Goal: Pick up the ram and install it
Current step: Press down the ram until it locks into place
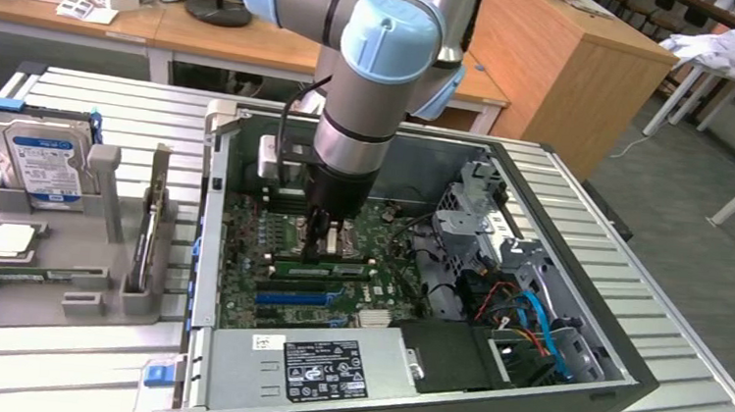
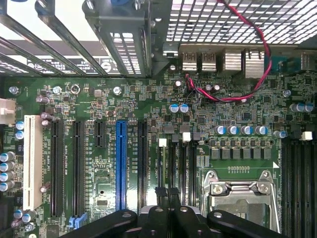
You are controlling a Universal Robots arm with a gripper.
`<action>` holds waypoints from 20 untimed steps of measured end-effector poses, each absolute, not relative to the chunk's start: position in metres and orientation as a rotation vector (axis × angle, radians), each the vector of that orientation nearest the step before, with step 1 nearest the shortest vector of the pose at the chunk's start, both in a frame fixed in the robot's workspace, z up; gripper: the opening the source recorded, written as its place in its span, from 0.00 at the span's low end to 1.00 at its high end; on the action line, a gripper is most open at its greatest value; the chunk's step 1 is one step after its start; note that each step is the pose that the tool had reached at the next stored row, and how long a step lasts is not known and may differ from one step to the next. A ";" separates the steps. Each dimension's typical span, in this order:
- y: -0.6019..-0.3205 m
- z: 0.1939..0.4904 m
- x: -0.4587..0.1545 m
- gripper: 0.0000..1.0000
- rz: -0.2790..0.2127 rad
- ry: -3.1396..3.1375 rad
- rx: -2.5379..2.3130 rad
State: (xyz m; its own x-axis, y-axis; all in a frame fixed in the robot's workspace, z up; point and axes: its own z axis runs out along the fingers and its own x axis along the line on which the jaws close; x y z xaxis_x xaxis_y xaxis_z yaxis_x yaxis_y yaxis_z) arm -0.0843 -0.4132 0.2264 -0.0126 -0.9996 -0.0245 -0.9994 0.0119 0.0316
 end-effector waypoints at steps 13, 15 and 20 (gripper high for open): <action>-0.413 0.252 -0.084 0.11 -0.062 -2.231 2.204; -0.413 0.256 -0.084 0.11 -0.062 -2.231 2.204; -0.413 0.264 -0.084 0.11 -0.062 -2.231 2.204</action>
State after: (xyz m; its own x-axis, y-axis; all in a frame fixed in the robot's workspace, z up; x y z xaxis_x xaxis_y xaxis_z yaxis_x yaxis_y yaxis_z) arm -0.0844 -0.4133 0.2639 -0.0127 -0.9996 -0.0242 -0.9994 0.0119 0.0318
